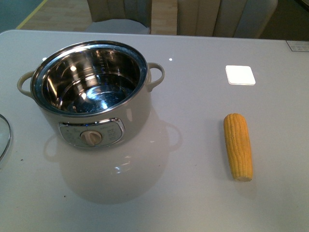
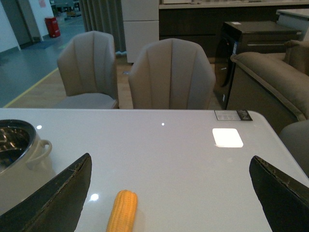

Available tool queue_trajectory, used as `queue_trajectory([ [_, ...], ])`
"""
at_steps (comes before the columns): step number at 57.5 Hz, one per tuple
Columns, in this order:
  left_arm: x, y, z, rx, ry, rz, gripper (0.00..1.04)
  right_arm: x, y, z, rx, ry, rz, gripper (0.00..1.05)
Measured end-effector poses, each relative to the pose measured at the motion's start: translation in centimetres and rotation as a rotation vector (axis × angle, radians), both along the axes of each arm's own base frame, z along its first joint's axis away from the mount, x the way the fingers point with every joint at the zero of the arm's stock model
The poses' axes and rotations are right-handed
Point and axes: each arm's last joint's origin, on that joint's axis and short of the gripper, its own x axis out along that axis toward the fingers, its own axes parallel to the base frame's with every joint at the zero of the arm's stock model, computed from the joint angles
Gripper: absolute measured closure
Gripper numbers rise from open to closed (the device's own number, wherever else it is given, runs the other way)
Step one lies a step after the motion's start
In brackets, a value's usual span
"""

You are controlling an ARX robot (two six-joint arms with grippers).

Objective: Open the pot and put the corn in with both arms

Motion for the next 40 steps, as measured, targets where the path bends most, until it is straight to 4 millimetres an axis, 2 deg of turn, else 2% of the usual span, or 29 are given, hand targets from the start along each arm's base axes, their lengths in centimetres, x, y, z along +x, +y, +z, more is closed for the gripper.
queue_trajectory([
  [9,-1.1,0.0,-0.3,0.000,0.008,0.000,1.01,0.0,0.0,0.0,0.000,0.000,0.000,0.09],
  [33,-1.1,0.0,-0.3,0.000,0.005,0.000,1.01,0.0,0.0,0.0,0.000,0.000,0.000,0.09],
  [40,-1.1,0.0,-0.3,0.000,0.005,0.000,0.82,0.0,0.0,0.0,0.000,0.000,0.000,0.09],
])
